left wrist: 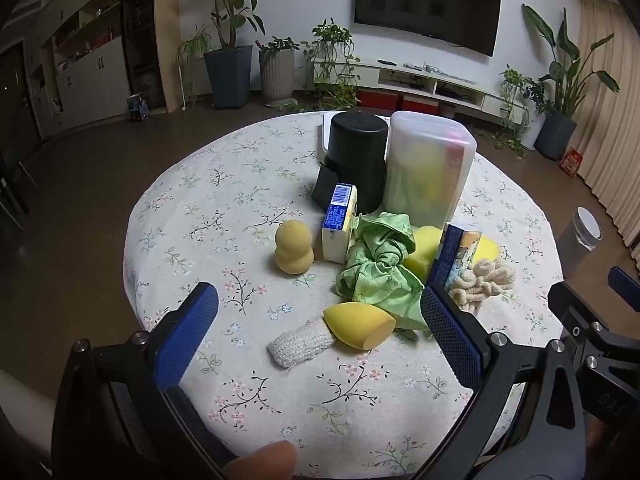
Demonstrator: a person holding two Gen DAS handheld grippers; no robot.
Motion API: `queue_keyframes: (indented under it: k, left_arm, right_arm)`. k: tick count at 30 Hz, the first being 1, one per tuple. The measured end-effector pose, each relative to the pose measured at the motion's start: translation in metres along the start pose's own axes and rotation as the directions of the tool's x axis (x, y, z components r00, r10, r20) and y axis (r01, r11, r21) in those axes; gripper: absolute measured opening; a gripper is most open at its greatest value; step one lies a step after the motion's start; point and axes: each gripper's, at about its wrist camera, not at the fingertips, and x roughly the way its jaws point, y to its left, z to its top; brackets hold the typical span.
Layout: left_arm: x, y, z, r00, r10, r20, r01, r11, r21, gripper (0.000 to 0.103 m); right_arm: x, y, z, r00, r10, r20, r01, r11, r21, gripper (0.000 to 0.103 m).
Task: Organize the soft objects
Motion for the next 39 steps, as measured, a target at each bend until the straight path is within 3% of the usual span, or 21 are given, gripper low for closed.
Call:
queue_keyframes:
  k: [39]
  left_arm:
    - [0.0014, 0.0065, 0.0006, 1.000, 0.003, -0.005, -0.003, 1.000, -0.004, 0.103]
  right_arm:
    - [0.0015, -0.0008, -0.0014, 1.000, -0.001, 0.002, 0.001, 1.000, 0.001, 0.103]
